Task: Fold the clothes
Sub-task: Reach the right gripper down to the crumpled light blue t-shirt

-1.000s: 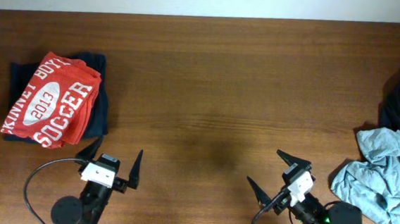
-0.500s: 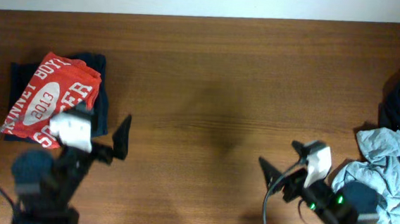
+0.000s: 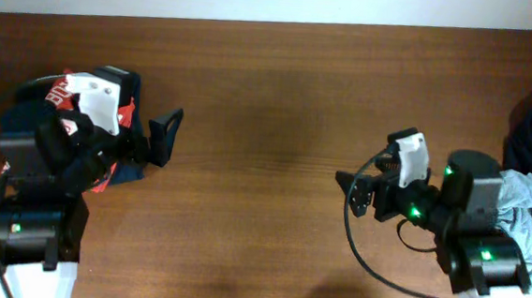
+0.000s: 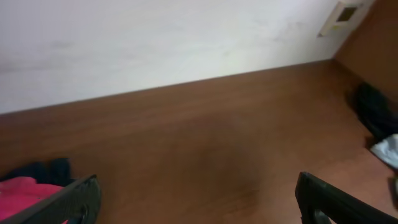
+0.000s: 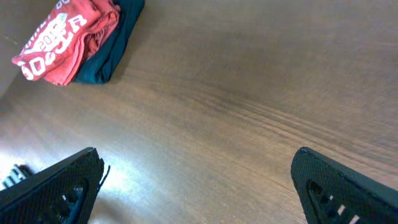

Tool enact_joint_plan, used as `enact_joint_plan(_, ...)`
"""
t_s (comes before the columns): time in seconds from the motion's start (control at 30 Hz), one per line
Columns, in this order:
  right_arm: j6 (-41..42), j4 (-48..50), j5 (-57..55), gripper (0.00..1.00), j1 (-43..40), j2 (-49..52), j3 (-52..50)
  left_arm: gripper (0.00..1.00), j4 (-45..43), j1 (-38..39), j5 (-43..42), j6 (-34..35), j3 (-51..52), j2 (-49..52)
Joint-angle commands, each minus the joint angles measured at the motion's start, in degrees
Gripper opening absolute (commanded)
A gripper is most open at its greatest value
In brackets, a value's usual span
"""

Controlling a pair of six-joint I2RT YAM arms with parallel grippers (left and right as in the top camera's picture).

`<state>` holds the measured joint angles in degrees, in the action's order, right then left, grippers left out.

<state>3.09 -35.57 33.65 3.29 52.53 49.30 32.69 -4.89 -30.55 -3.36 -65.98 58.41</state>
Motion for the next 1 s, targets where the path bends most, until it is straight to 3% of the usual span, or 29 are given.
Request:
enact_joint_plan(0.0,0.4,-0.1,0.8,0.99,-0.8,0.5,1.7,0.99,-0.1,0.2,-4.6,0.3,-0.8,0.4)
enact_joint_plan(0.1,2.3,-2.9,-7.4,1.00,-2.6,0.9,3.3,0.99,0.2,0.2,-4.1,0.4,-0.8,0.6)
enact_joint_plan(0.23,12.1,-11.1,-23.0,0.99,-8.3,3.4,9.2,0.99,2.9,0.9,-0.4,1.4,-0.8,2.6)
enact_joint_plan(0.47,14.0,-23.8,-23.8,0.99,-27.1,15.7,21.8,0.99,7.5,5.8,10.1,1.2,-0.8,7.8)
enact_joint_plan(0.73,16.1,-26.9,-24.8,0.84,-43.4,32.3,22.7,0.99,7.4,9.6,15.7,1.2,-0.8,9.1)
enact_joint_plan(0.83,17.2,-27.1,-27.1,0.79,-46.4,37.8,22.7,0.99,7.9,9.9,16.7,1.0,-0.8,9.1)
enact_joint_plan(0.9,17.4,-26.8,-29.0,0.69,-48.1,42.8,22.7,1.00,8.4,9.9,16.9,0.7,-0.8,9.1)
enact_joint_plan(0.97,18.6,-27.0,-30.6,0.67,-48.4,45.6,22.7,1.00,8.5,9.9,16.9,0.7,-0.8,9.1)
